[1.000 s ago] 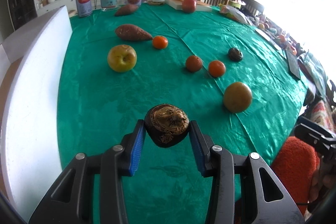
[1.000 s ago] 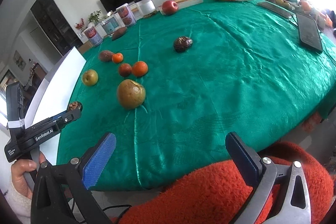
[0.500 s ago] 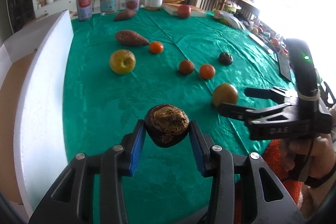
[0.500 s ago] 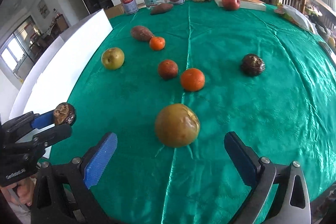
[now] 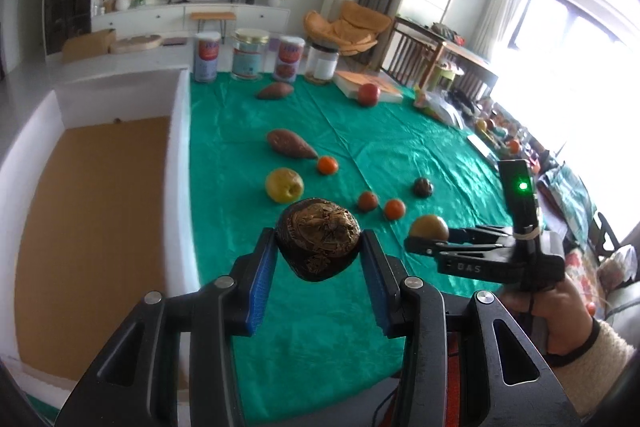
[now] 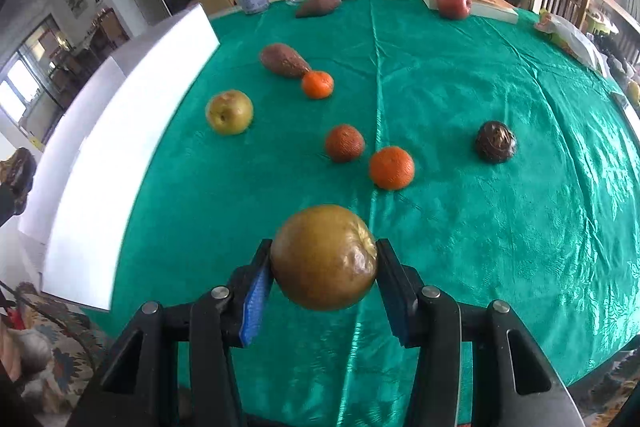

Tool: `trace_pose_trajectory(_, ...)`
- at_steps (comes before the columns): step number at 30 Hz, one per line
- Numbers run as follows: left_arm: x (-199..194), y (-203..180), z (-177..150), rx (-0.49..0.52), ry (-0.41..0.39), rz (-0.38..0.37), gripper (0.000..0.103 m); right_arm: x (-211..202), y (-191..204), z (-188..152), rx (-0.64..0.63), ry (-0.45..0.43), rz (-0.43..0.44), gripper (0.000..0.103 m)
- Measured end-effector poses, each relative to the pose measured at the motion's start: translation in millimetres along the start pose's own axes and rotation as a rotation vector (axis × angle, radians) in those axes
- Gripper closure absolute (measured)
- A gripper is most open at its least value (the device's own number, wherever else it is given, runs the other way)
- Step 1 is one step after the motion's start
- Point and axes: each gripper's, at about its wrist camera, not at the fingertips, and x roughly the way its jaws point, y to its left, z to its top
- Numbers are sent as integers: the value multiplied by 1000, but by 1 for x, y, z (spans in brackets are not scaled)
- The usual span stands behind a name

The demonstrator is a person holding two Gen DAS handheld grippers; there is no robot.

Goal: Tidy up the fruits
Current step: 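Grasp the brown round fruit with the right gripper while the left gripper holds its fruit, then carry both fruits over the white box and open both grippers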

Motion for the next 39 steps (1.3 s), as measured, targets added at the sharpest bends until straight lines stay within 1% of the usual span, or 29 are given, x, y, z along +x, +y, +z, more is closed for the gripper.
trace_pose_trajectory(3, -19, 33, 8, -53, -30, 53, 60, -14, 38, 23, -28, -18, 110, 53)
trace_pose_trajectory(6, -34, 74, 8, -110, -53, 169, 60, -19, 92, 40, -81, -20, 241, 53)
trace_pose_trajectory(9, -42, 119, 1, -193, -48, 263, 60, -11, 154, 49, -147, 6, 374, 53)
trace_pose_trajectory(12, -42, 158, -12, -249, -26, 360, 60, 7, 216, 43, -218, 63, 472, 53)
trace_pose_trajectory(15, -36, 190, -28, -296, 14, 434, 60, 29, 264, 33, -286, 112, 497, 53)
trace_pose_trajectory(18, -28, 213, -44, -349, 56, 471, 60, 52, 299, 24, -342, 163, 507, 53)
trace_pose_trajectory(22, -20, 225, -57, -372, 90, 502, 59, 76, 328, 16, -408, 186, 464, 53)
trace_pose_trajectory(24, -20, 226, -59, -372, 86, 517, 56, 84, 336, 15, -426, 183, 437, 53)
trace_pose_trajectory(25, -20, 225, -59, -370, 81, 525, 46, 87, 337, 15, -427, 176, 424, 52)
trace_pose_trajectory(26, -22, 224, -59, -368, 70, 535, 34, 89, 337, 17, -426, 169, 413, 51)
trace_pose_trajectory(29, -30, 224, -58, -364, 34, 557, 21, 85, 334, 19, -408, 147, 417, 49)
trace_pose_trajectory(30, -32, 223, -57, -368, 24, 557, 19, 78, 329, 19, -401, 126, 422, 48)
trace_pose_trajectory(31, -34, 221, -56, -371, 8, 556, 17, 71, 321, 21, -392, 96, 426, 43)
trace_pose_trajectory(32, -36, 217, -55, -368, -7, 556, 17, 64, 314, 22, -381, 68, 425, 35)
trace_pose_trajectory(33, -36, 213, -53, -361, -19, 555, 16, 54, 304, 22, -368, 43, 427, 31)
trace_pose_trajectory(35, -36, 200, -48, -339, -33, 554, 10, 40, 280, 21, -341, -4, 421, 21)
trace_pose_trajectory(36, -35, 192, -46, -319, -36, 550, 9, 32, 264, 18, -326, -28, 404, 19)
trace_pose_trajectory(38, -28, 170, -37, -254, -35, 535, 8, 22, 227, 10, -287, -67, 343, 11)
trace_pose_trajectory(39, -25, 158, -33, -217, -34, 526, 8, 18, 206, 4, -265, -80, 309, 10)
